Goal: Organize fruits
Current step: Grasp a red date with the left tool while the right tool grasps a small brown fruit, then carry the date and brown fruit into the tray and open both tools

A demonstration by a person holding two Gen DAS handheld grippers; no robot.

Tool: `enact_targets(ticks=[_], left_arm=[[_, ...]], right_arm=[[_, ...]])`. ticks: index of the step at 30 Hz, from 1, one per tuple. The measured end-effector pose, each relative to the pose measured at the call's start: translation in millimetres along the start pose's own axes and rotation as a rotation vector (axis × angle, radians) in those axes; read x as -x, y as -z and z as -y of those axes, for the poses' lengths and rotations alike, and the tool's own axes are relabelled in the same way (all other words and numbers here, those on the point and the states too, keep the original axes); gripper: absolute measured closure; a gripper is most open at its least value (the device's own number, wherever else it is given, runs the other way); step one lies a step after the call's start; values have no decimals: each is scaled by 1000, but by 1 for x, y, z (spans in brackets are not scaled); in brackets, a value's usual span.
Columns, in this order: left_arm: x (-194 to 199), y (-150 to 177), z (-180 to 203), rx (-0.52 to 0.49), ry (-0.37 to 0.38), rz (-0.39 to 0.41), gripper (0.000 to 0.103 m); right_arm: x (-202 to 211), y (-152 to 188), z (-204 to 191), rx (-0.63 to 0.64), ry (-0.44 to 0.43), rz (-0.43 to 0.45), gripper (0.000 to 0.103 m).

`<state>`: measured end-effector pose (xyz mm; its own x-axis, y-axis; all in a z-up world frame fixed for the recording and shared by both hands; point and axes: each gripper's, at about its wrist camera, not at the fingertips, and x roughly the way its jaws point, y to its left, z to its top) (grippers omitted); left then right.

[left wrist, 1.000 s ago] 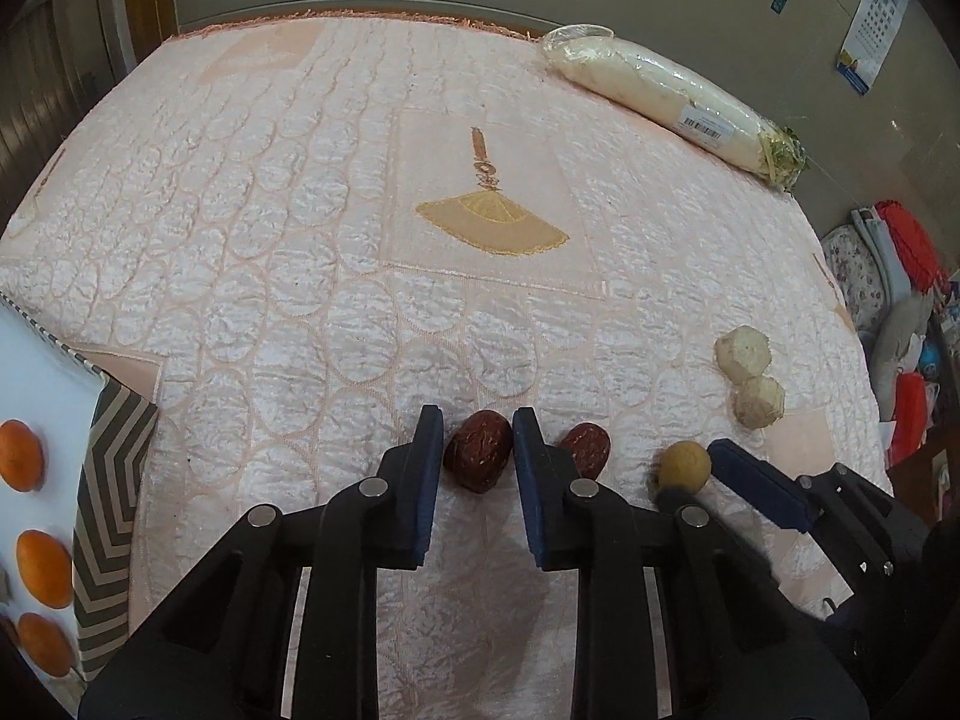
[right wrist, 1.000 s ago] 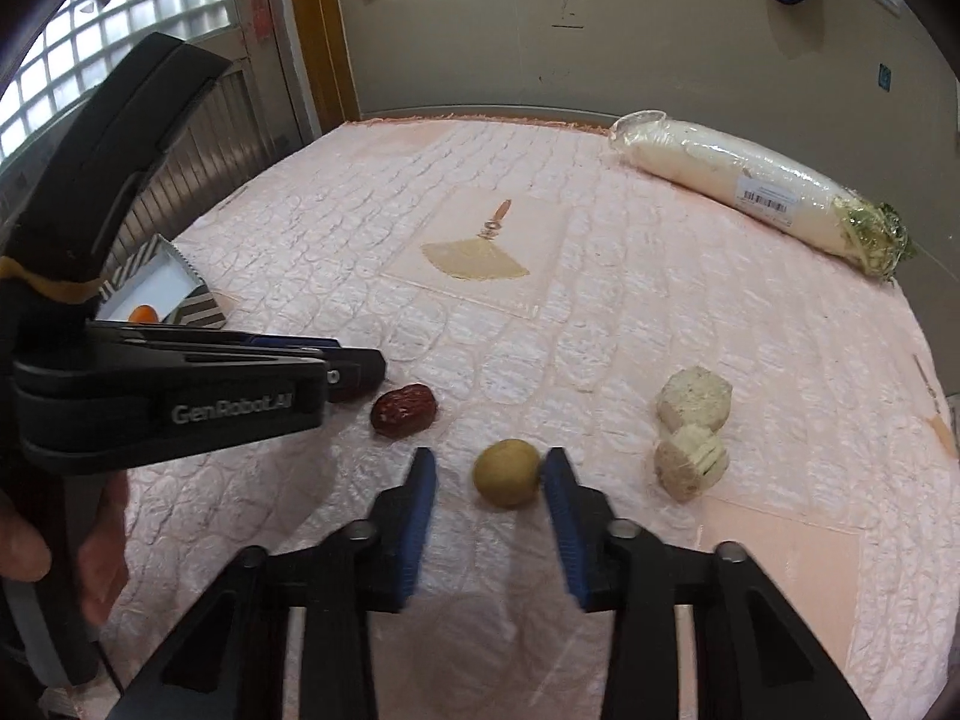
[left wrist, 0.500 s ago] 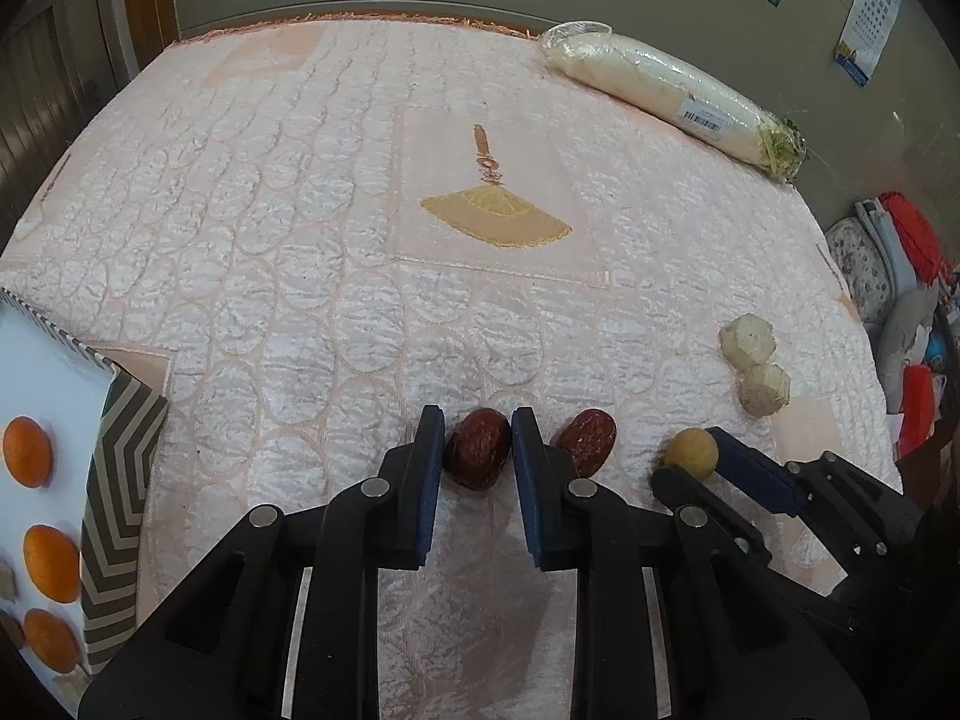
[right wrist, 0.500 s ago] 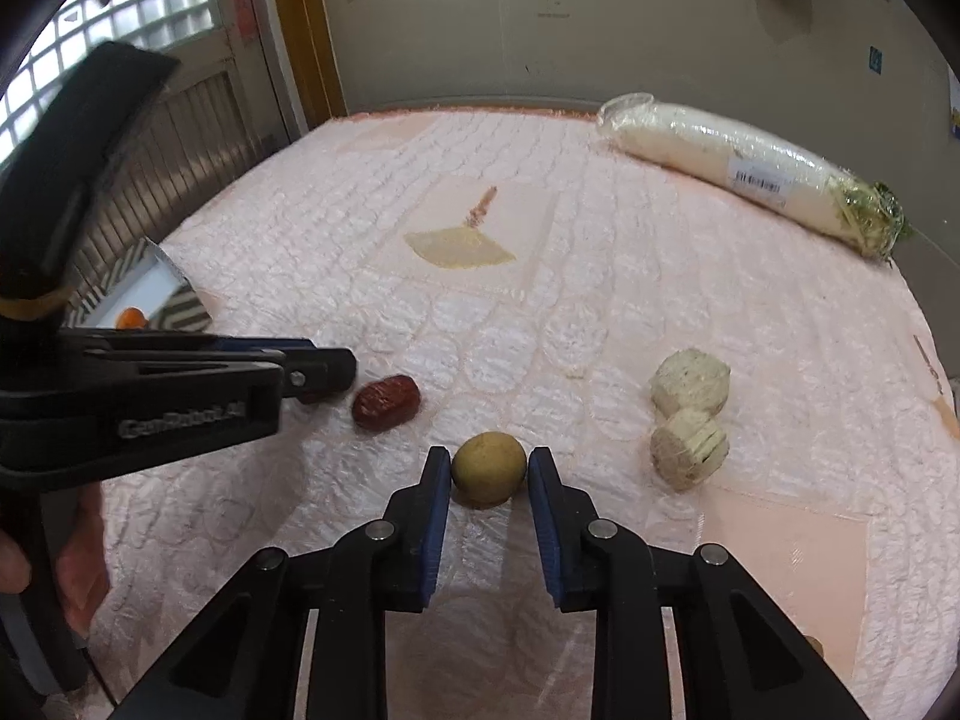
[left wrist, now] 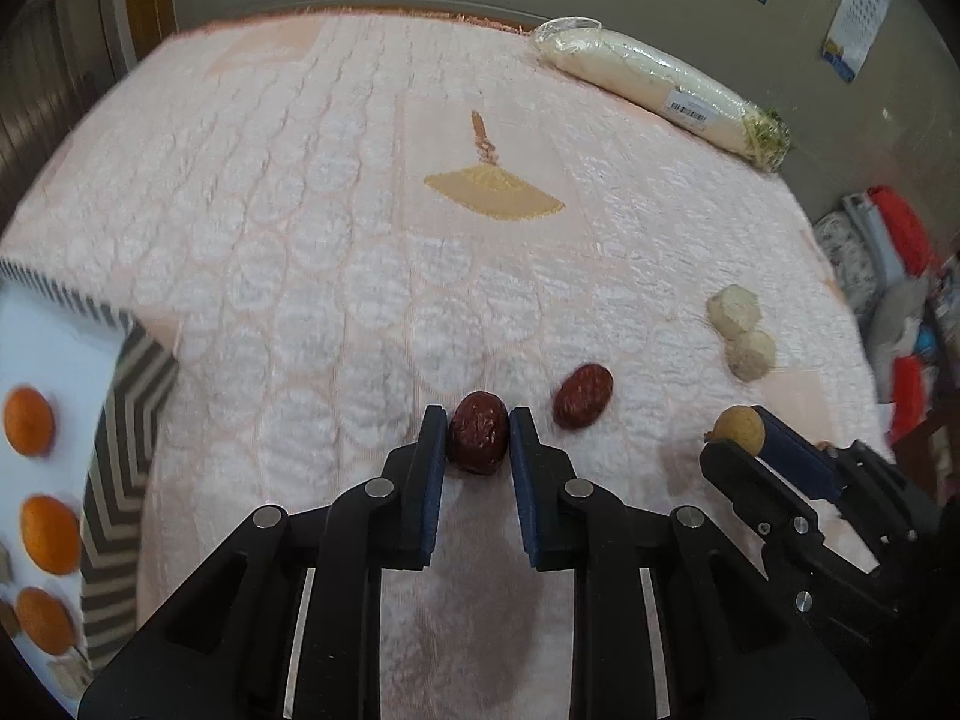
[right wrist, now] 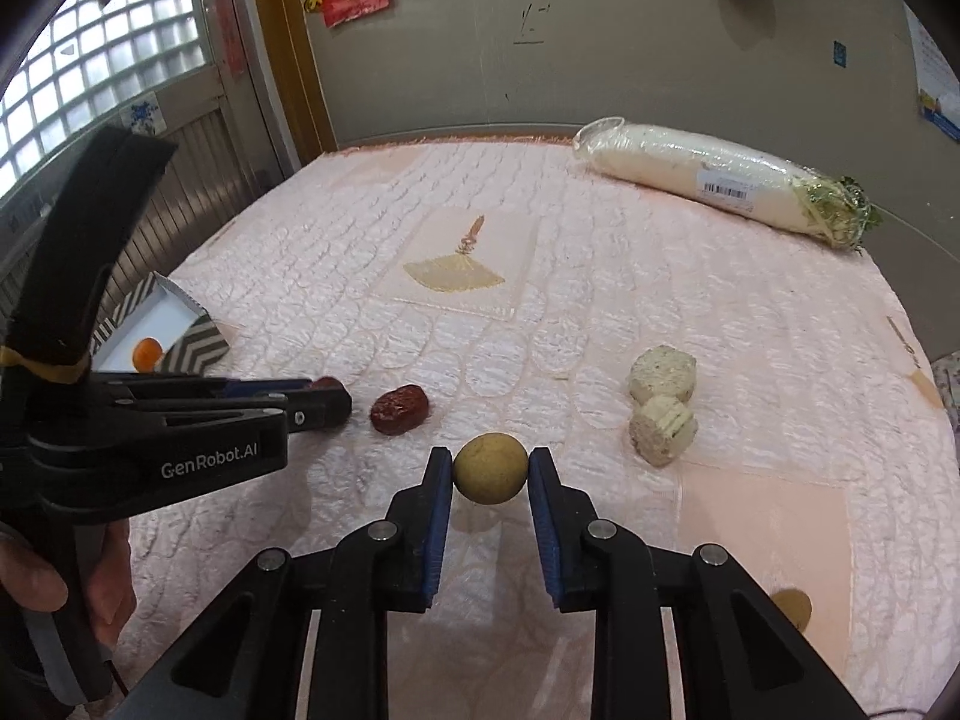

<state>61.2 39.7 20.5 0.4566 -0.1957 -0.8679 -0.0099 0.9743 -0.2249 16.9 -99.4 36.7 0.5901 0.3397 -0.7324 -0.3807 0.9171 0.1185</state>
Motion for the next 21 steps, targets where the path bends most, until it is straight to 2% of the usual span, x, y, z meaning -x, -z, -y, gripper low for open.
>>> enact_targets(ticks=[3, 11, 21], left_arm=[[7, 3, -9, 34, 37, -16, 83], [32, 20, -21, 46, 28, 11, 83], [65, 45, -25, 14, -64, 85, 83]], right_arm=[[9, 3, -3, -14, -11, 16, 78], [24, 13, -21, -2, -35, 38, 78], [36, 18, -55, 38, -73, 54, 78]])
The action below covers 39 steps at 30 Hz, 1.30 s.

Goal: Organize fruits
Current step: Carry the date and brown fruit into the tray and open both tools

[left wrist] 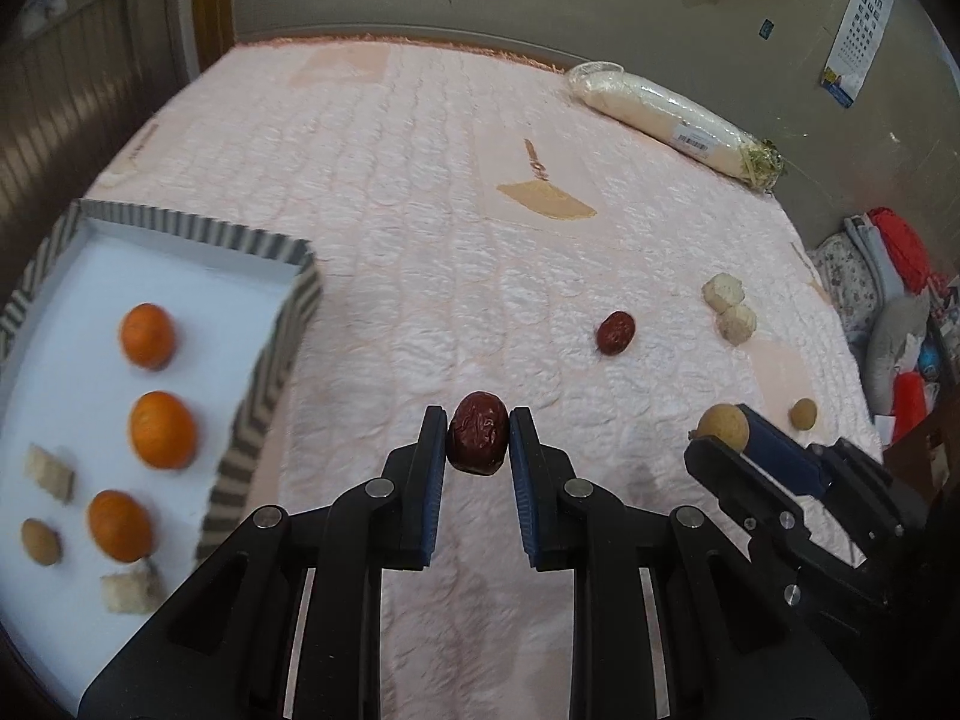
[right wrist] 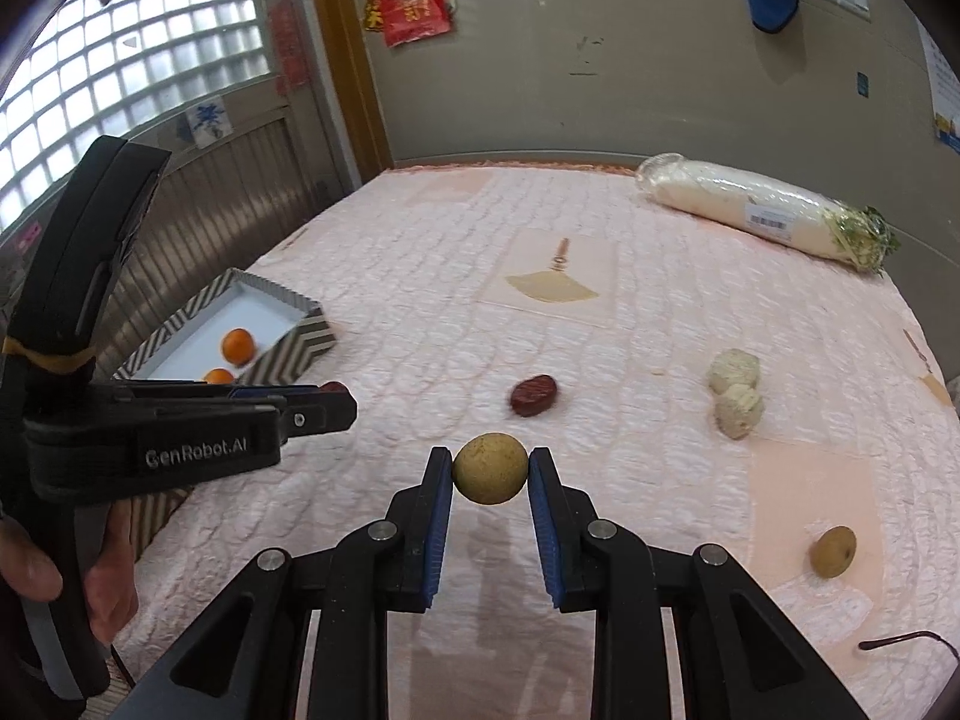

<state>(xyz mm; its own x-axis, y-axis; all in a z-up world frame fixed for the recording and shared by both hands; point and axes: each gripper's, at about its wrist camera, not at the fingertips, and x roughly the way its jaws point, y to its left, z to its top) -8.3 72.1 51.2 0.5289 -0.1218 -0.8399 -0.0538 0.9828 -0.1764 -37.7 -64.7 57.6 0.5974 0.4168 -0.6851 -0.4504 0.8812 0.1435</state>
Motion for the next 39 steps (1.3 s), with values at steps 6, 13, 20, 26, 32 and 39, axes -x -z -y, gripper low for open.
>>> enact_targets(ticks=[6, 13, 20, 26, 32, 39], left_arm=[[17, 14, -11, 0, -49, 35, 83], [40, 28, -33, 2, -106, 84, 83], [55, 36, -65, 42, -149, 112, 83], [65, 42, -93, 78, -190, 135, 83], [70, 47, -118, 115, -216, 139, 83], [75, 54, -152, 173, -234, 136, 83]], right_arm=[[1, -2, -25, 29, -24, 6, 78], [-1, -5, -55, 67, -55, 11, 78], [-9, -10, -84, 109, -86, 4, 78], [-18, -15, -114, 159, -117, -7, 78], [-28, -18, -142, 200, -153, -19, 78], [-37, -17, -169, 234, -201, -39, 78]])
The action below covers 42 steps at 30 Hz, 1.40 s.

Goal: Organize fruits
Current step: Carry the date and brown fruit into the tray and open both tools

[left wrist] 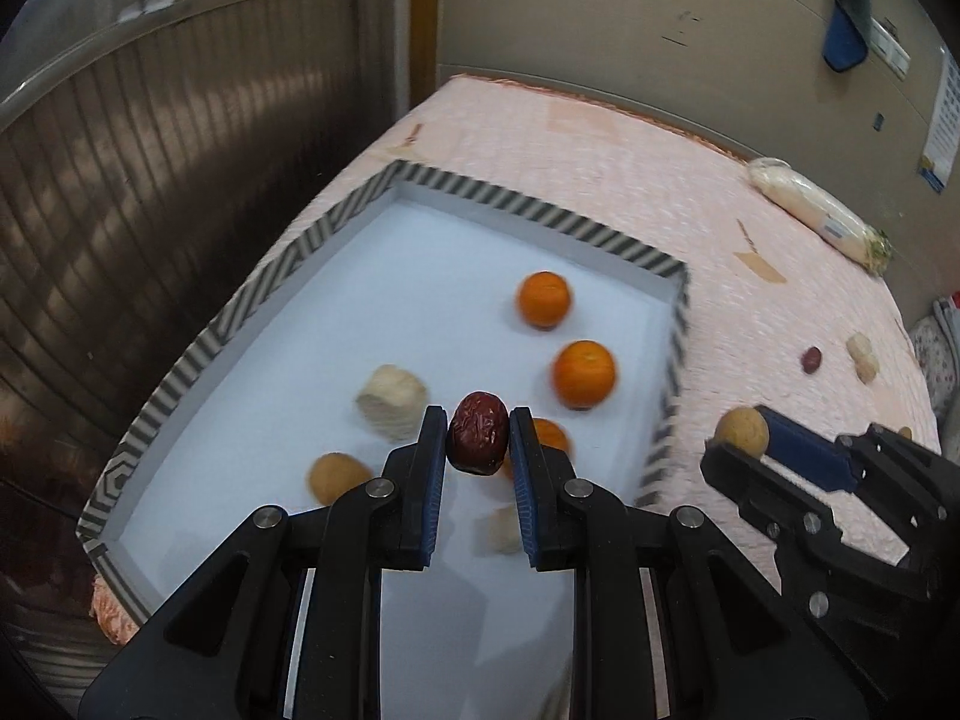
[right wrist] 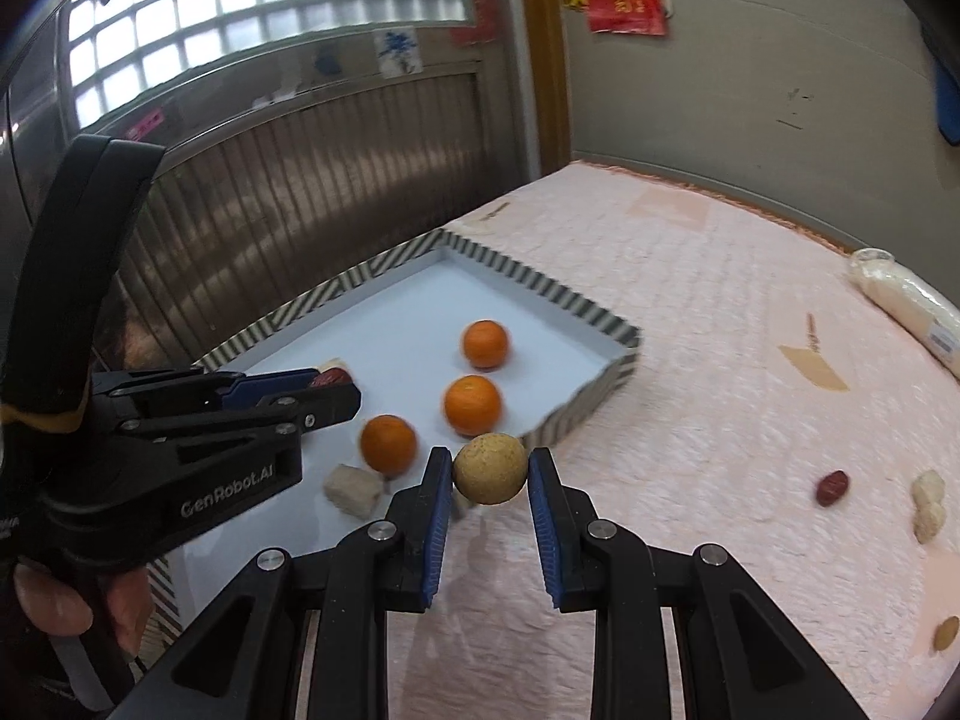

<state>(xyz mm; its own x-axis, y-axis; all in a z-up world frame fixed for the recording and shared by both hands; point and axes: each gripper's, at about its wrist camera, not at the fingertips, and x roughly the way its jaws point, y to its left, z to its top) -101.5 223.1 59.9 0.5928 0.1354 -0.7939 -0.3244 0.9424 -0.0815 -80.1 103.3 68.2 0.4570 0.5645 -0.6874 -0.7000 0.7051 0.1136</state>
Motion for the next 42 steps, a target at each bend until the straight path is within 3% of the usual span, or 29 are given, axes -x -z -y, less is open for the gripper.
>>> enact_targets(ticks=[16, 40, 41, 42], left_arm=[[-12, -2, -43, 99, -19, -24, 83], [-27, 1, -48, 120, -62, -57, 82], [-27, 1, -47, 120, -62, -58, 78], [-27, 1, -47, 122, -61, -58, 68]], right_arm=[[-37, 9, -76, 130, -186, -97, 78], [-63, 15, -96, 139, -225, -145, 75], [-62, 15, -94, 131, -229, -142, 74], [-61, 14, -93, 124, -231, -139, 74]])
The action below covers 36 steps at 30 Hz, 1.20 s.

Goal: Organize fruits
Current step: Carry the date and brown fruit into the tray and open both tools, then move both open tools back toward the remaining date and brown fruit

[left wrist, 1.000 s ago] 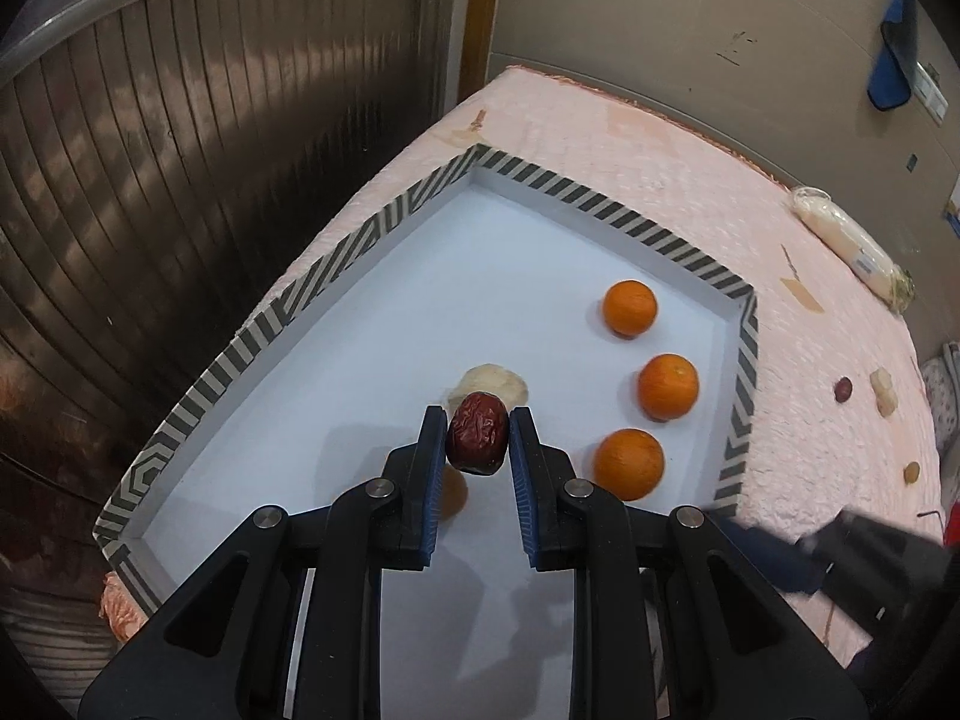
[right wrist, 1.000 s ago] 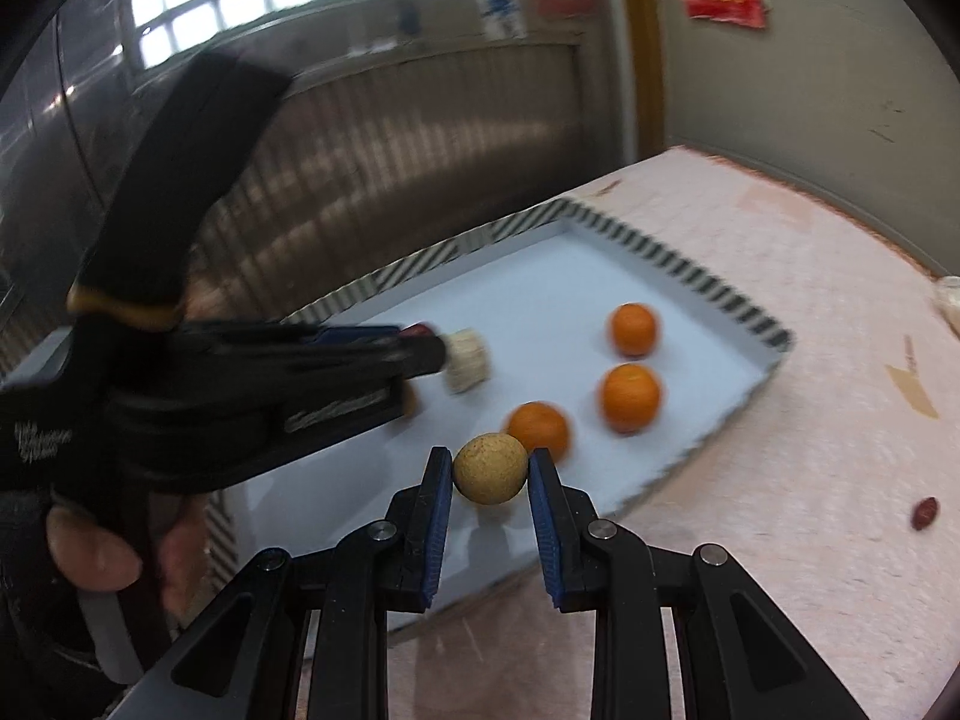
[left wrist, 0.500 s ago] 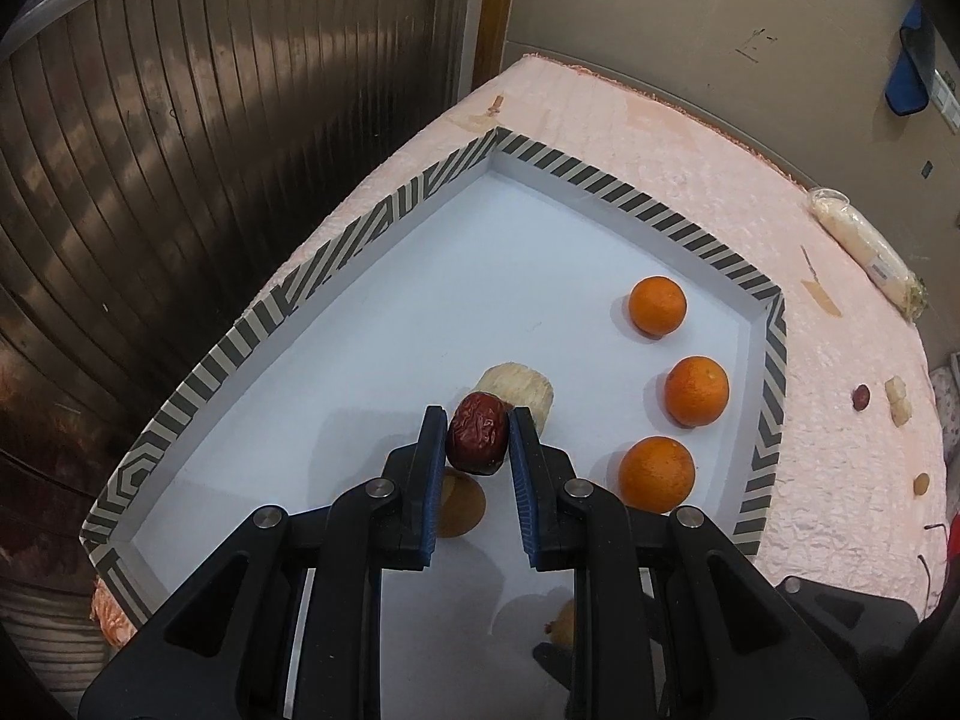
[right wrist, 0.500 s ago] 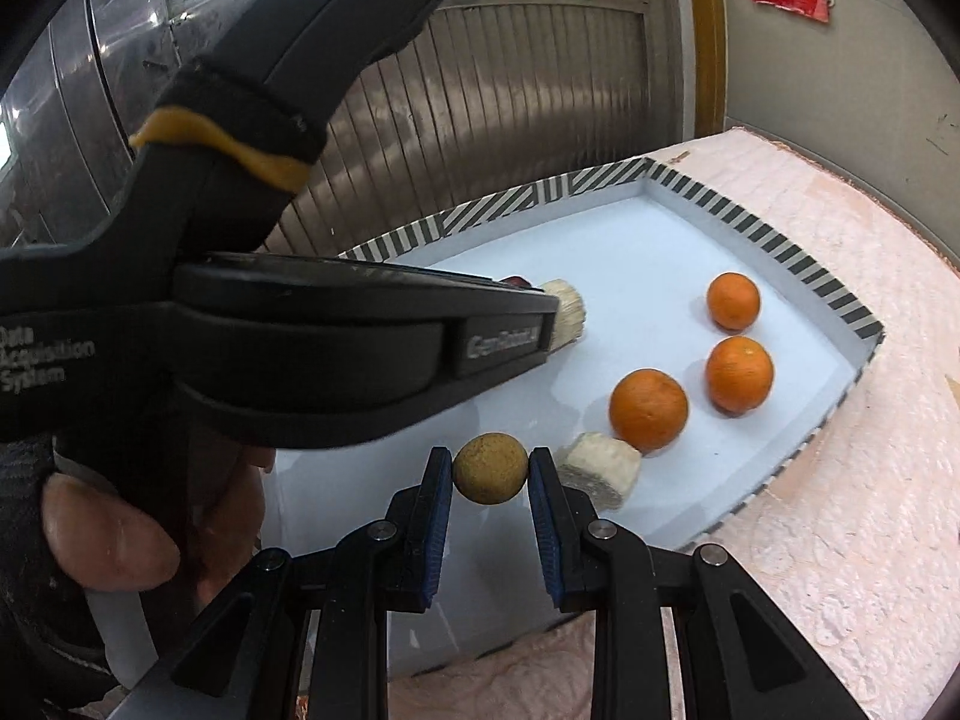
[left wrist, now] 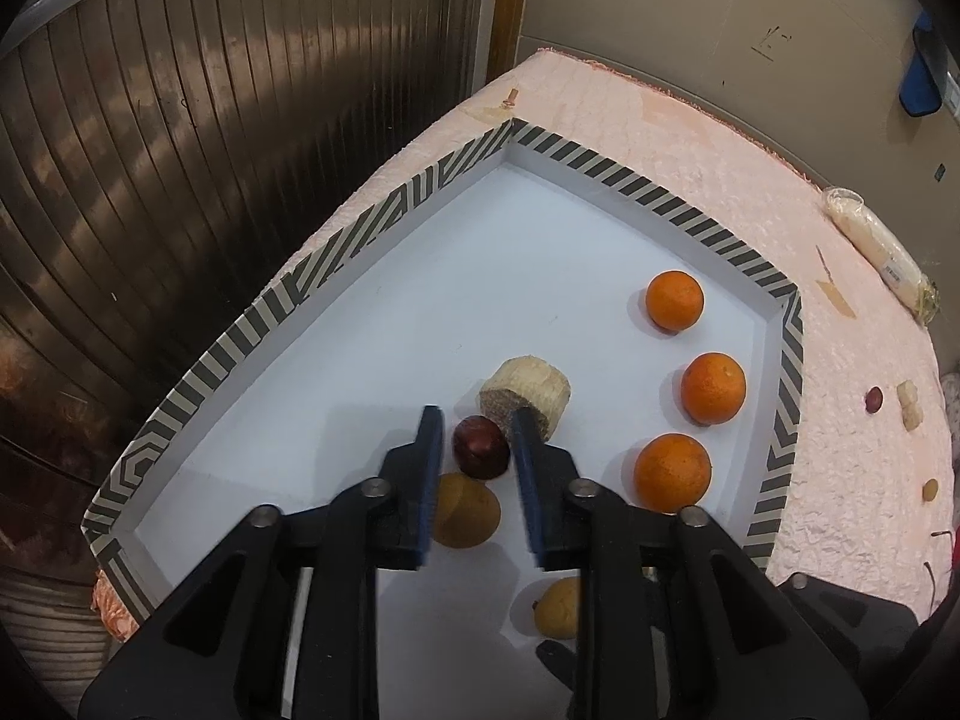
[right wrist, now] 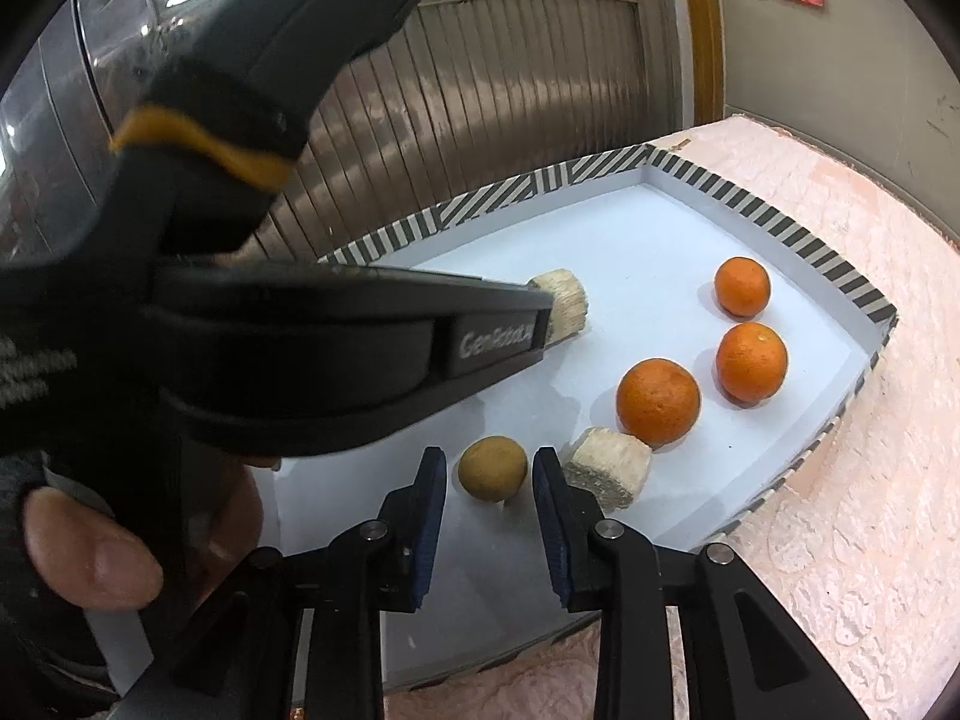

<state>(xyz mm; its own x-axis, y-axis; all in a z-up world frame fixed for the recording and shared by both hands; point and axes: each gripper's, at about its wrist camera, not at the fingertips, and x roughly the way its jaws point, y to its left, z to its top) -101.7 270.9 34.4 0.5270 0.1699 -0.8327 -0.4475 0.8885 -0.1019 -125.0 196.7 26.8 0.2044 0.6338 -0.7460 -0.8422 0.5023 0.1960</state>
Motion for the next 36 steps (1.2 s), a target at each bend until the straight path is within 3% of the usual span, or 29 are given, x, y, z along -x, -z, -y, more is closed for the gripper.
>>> enact_targets(ticks=[3, 12, 21, 29, 36], left_arm=[[3, 0, -1, 13, 12, 16, 45], [22, -1, 10, -12, -24, 78, 45], [41, 2, 61, -104, 4, 146, 45], [40, 10, 125, -197, 75, 146, 45], [35, 16, 183, -282, 185, 129, 45]], right_arm=[[3, -1, 7, -15, -4, 8, 74], [26, 0, 17, -35, -10, 51, 74], [75, 11, 53, -106, 70, 129, 73], [116, 36, 100, -195, 218, 159, 72], [152, 66, 158, -288, 333, 155, 71]])
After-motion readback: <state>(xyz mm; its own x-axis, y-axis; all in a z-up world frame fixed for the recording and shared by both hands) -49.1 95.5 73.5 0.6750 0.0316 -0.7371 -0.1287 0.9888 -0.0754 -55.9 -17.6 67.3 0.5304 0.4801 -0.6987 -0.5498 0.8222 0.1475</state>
